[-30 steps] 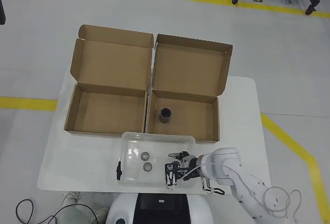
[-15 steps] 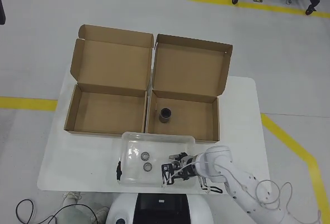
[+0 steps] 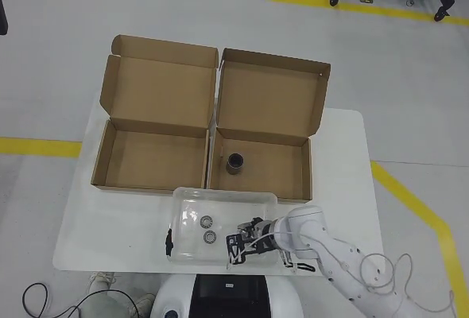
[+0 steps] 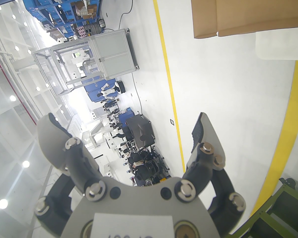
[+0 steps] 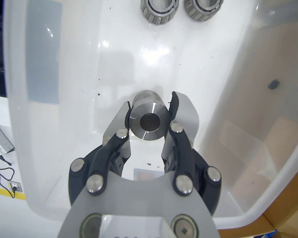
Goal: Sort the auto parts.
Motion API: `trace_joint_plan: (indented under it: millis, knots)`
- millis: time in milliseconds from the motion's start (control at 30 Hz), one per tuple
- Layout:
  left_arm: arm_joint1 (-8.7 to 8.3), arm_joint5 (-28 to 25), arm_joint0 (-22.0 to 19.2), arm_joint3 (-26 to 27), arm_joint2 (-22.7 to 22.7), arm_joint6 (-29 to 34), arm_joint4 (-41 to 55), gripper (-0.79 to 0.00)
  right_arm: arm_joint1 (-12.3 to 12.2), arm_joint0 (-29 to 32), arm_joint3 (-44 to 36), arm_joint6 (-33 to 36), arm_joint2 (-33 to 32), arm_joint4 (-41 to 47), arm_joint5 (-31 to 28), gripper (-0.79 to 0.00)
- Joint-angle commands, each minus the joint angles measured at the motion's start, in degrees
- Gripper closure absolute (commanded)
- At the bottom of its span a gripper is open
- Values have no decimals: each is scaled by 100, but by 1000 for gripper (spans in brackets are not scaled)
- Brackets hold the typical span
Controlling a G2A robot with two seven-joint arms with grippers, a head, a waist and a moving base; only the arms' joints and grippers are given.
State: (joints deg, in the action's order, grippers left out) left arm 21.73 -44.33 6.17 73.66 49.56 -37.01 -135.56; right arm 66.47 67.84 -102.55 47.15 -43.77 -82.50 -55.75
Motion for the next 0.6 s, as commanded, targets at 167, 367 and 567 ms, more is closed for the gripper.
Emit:
trace_joint_plan:
  millis: [167,367,567]
  knots:
    - [0,0,0,0,0,0,0,-785,-29,-97,-295,-800,-82,-98,-19,0]
    - [0,0,0,0,0,0,0,-785,-20,-331,-520,-1906,-177,-240,41,0]
    - [0,0,0,0,0,0,0,-785,44,-695,-421,-3140,-266,-229,334,0]
